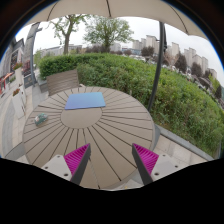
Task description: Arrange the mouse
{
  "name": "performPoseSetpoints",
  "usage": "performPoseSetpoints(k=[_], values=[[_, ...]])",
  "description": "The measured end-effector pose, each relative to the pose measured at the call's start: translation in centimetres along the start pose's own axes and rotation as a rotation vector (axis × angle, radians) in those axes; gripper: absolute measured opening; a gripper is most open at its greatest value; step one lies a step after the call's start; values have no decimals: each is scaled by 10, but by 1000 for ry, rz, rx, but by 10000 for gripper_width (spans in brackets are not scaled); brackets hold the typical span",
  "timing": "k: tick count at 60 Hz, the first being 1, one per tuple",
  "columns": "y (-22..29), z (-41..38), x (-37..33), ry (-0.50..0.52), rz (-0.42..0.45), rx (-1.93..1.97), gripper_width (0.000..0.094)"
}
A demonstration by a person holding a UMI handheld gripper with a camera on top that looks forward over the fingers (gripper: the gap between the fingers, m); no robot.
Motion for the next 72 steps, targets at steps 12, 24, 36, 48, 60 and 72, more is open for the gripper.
performPoseSetpoints(k=[12,24,36,48,60,72], values=[[-11,-30,3,-4,-9,0,856],[-10,-87,9,30,-24,-5,856],[-19,-175,4,80,-36,-21,857],[-25,-266,5,114,-52,-30,854],[-26,-338,11,139,-51,-40,854],[-14,-392,24,169,-45,-28,855]])
Point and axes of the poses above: the point between the fingertips, and its own axes, seen from behind it with the camera up: z to the right, y up, x forward, the way the camera looks, the point moved 2 cm from there along -x, backward, against the way the camera looks, and after that the axes turned 7 degrees about z, right-handed, at the moved point
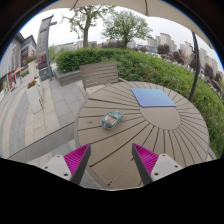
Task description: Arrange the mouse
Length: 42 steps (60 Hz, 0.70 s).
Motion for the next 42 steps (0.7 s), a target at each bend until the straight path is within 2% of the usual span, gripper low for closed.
performPoseSetpoints(k=[15,42], values=[[21,-32,53,15,18,33,855],[42,-19,150,-24,-22,60,860]])
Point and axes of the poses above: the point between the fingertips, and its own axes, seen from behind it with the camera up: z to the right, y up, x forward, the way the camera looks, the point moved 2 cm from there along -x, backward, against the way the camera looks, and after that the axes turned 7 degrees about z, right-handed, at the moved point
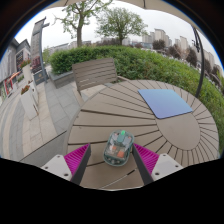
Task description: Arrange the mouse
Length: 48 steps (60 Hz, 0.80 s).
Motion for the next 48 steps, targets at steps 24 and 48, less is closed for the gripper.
performPoseSetpoints(k=[24,48], values=[[10,-8,21,34,-14,-31,840],[89,38,26,61,10,-24,410]])
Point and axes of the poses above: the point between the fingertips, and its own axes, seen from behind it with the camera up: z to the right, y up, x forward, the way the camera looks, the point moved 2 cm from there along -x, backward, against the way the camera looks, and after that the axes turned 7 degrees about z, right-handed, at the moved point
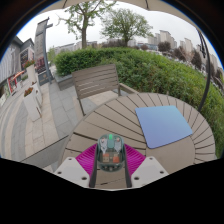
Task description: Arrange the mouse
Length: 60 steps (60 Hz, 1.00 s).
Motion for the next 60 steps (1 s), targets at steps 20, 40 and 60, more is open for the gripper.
performPoseSetpoints(k=[20,40,60], values=[[117,197,109,-143,100,-15,411],[41,260,149,-182,-40,21,676],[48,212,-54,-122,-61,61,846]])
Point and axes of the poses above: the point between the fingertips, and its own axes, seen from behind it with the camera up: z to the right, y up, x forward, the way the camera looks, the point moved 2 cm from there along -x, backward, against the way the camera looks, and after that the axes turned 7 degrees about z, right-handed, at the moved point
